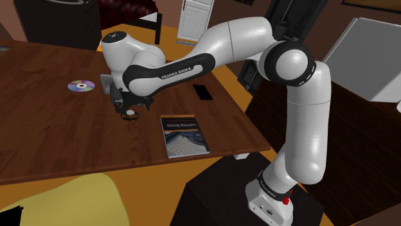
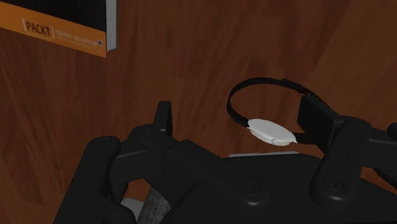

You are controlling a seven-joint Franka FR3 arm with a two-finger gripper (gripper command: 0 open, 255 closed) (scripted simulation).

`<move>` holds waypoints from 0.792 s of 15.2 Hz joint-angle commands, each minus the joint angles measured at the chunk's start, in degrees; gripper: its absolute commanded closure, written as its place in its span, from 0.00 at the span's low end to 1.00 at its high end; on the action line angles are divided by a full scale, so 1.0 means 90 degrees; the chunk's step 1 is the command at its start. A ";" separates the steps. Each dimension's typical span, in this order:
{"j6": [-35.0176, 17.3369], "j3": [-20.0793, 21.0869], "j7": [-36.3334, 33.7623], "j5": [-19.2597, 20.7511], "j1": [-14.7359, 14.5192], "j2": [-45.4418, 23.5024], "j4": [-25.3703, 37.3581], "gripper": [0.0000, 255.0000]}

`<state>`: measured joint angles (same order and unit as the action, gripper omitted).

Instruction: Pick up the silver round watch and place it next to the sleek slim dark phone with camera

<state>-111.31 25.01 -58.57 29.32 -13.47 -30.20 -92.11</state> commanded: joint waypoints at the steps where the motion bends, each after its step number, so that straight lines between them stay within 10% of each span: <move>1: -0.0002 -0.0001 0.0000 0.0001 0.0000 -0.0001 -0.0001 0.00; 3: -0.0002 -0.0001 0.0000 0.0001 0.0000 -0.0001 -0.0001 0.00; 4: -0.0002 -0.0001 0.0000 0.0001 0.0001 -0.0001 -0.0001 1.00; 12: -0.0002 -0.0001 0.0000 0.0001 0.0000 -0.0002 0.0000 1.00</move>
<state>-111.30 24.99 -58.57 29.34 -13.45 -30.17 -92.10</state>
